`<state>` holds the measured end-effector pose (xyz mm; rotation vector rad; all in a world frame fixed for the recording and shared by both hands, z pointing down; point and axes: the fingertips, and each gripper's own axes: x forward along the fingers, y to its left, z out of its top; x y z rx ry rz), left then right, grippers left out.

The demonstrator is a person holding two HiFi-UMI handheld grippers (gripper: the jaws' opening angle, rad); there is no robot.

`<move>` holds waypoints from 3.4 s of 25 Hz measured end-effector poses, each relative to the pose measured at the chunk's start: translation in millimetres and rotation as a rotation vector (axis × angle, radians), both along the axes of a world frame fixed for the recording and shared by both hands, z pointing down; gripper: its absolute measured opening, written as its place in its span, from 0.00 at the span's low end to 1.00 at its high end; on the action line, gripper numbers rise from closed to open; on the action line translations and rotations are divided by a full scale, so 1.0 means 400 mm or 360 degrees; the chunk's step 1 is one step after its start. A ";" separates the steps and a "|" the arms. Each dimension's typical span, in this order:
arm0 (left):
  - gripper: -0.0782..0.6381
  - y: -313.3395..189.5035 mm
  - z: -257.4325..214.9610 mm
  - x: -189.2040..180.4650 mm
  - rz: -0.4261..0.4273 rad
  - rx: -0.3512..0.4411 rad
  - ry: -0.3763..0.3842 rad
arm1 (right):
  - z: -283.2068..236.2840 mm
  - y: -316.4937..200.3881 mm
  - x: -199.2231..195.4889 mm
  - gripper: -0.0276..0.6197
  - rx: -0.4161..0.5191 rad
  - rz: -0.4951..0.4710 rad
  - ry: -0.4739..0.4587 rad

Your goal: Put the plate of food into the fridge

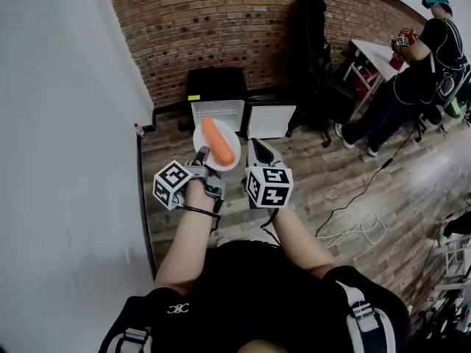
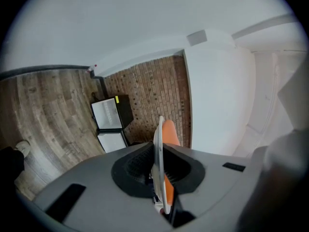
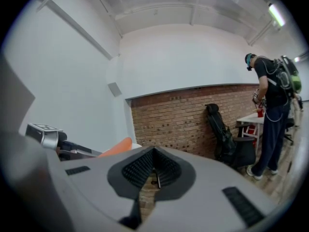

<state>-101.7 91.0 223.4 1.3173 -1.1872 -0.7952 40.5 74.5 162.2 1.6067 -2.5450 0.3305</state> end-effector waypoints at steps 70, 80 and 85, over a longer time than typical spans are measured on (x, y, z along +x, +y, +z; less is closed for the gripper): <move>0.15 -1.242 0.268 -0.106 0.0038 -0.0286 0.0027 | 0.227 -1.329 -0.151 0.06 -0.0256 -0.0090 -0.0032; 0.15 -1.294 0.338 -0.192 0.0382 -0.0326 -0.0042 | 0.285 -1.358 -0.207 0.06 -0.0324 0.0237 -0.0012; 0.15 -1.300 0.401 -0.175 0.0644 -0.0299 -0.0109 | 0.365 -1.312 -0.186 0.06 -0.0387 0.0435 0.0010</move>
